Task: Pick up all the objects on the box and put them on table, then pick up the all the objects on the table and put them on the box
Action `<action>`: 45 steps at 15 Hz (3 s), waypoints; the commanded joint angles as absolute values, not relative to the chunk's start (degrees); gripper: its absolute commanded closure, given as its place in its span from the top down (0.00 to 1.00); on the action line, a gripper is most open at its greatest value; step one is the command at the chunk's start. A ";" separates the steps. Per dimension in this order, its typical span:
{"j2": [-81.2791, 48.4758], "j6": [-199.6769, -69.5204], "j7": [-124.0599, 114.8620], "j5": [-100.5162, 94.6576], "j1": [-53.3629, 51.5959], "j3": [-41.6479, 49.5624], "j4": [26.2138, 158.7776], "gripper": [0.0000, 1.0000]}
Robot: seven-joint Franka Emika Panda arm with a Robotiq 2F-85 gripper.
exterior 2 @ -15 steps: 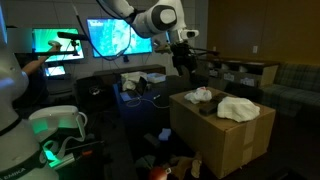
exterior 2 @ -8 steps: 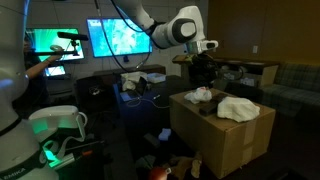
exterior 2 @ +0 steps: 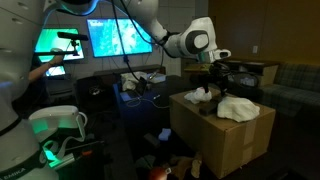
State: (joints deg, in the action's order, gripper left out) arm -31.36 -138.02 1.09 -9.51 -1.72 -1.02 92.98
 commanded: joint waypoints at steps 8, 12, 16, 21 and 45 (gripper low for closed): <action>-40.15 -140.19 10.39 -9.27 0.11 -0.97 84.24 1.00; -42.24 -142.82 9.42 -10.05 -0.19 0.14 82.59 1.00; -44.28 -144.91 8.12 -11.22 -1.11 1.96 80.42 1.00; -47.58 -143.81 6.97 -12.53 -2.06 4.24 77.33 1.00; -29.25 -148.13 -0.59 -17.10 -3.79 10.01 99.03 0.06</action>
State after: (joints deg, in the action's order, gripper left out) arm -38.31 -144.94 4.05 -13.49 -2.19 7.03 87.87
